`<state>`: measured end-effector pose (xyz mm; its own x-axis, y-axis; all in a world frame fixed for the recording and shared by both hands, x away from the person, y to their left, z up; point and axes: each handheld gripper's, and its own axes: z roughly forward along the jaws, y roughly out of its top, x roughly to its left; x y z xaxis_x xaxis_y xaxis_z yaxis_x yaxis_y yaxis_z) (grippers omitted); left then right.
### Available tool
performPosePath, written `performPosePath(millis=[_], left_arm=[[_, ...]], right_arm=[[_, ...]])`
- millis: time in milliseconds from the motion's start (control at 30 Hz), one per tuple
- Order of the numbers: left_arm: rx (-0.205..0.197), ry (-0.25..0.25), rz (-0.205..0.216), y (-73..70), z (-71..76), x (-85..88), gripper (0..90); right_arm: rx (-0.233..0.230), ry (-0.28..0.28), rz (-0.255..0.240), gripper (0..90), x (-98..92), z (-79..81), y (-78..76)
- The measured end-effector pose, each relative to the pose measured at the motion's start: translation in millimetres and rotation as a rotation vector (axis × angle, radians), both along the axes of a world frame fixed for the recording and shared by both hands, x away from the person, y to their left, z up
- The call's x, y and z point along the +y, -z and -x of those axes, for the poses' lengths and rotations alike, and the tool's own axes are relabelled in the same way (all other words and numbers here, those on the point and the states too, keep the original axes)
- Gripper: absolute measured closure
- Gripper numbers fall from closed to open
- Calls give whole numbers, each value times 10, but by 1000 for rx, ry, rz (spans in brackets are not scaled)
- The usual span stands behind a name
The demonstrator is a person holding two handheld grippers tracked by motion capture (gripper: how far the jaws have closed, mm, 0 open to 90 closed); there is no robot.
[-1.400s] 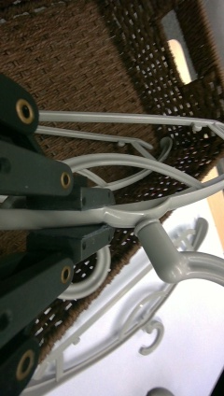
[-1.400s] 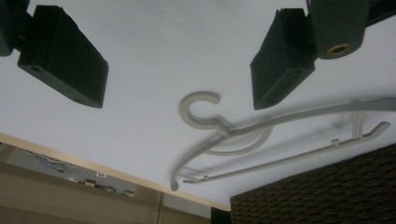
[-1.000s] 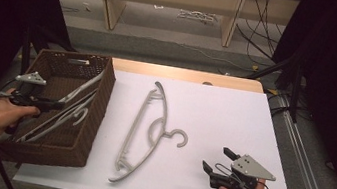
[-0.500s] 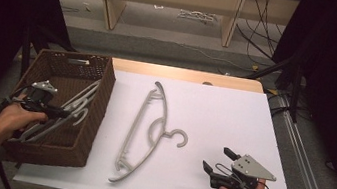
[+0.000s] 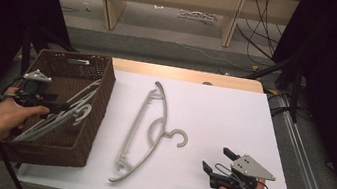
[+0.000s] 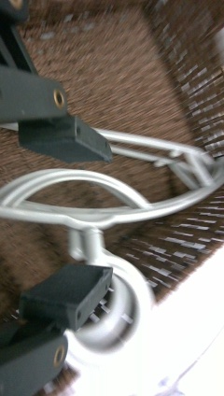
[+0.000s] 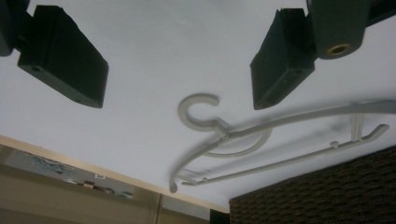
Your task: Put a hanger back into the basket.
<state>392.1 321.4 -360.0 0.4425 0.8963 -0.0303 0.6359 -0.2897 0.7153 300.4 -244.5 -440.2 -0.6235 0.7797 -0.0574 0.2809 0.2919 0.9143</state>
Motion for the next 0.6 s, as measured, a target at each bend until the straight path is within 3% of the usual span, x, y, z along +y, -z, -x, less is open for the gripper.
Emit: performPosePath(millis=[33,100,167,200,400,500,600], left_arm=[[-37,-8,16,-71,54,-56,339],[-72,13,38,-156,133,-136,323],[-115,27,95,-213,215,-285,306],[-120,35,95,-232,242,-327,299],[-175,66,159,-272,334,-638,278],[-197,63,213,-270,400,-795,262],[-211,88,231,-237,450,-945,260]], right_arm=[[6,-3,-8,201,1,5,-6],[17,0,-5,201,-4,11,-8],[14,0,-10,201,-1,9,0],[-4,0,-6,201,-3,5,-6],[15,-5,-12,202,9,17,-13],[15,-7,-9,201,3,17,-10],[-15,0,-9,201,-1,5,-11]])
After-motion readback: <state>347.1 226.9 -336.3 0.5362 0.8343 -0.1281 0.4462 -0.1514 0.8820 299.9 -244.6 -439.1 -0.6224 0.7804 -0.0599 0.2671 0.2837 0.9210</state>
